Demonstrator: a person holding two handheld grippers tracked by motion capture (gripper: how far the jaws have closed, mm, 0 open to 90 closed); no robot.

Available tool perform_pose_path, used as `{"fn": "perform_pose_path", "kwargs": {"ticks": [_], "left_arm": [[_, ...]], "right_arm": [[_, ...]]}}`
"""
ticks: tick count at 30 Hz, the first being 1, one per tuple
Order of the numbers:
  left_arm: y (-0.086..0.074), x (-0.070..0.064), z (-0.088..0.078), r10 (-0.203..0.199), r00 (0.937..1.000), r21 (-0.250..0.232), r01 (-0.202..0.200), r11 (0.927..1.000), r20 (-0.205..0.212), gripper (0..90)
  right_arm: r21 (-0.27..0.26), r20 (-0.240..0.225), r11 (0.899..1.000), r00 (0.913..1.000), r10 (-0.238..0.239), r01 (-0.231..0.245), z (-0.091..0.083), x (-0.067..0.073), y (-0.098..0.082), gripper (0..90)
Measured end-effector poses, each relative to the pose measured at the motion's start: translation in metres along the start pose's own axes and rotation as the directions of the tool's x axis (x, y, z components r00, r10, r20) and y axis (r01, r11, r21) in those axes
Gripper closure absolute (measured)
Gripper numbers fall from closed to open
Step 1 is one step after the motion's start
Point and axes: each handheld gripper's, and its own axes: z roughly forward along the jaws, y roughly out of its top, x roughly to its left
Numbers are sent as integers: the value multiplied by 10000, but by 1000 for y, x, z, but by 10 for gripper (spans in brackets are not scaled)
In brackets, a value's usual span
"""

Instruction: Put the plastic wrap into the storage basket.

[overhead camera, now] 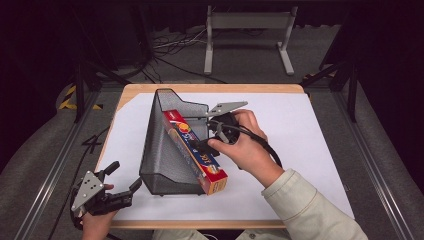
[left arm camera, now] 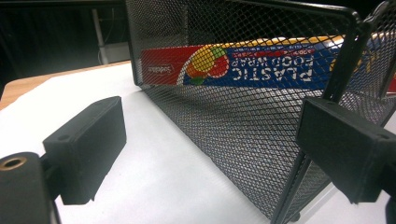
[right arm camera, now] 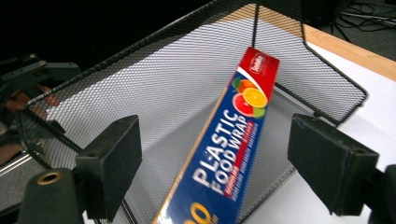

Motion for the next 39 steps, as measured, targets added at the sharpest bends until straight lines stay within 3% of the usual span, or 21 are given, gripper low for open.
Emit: {"fn": "perform_pose_path", "kwargs": {"ticks": [11,26,32,39], "left_arm": [[0,-1,0,-2,10000,-14,1,10000,-61,94],[1,-1,0,-45,10000,35,45,10000,-65,93],[1,-1,1,-38,9999,69,38,10000,-93,92],[1,-1,1,-35,9999,83,36,10000,-129,92]], "right_arm": [[-324,121,9991,9996,-255,259,-40,-15,-15,186],[-903,376,9956,9990,-233,266,-93,-55,-55,185],[-1093,566,9936,9981,-226,287,-106,-69,-69,185],[-1161,1122,9923,9933,-289,420,-120,-86,-89,185]]}}
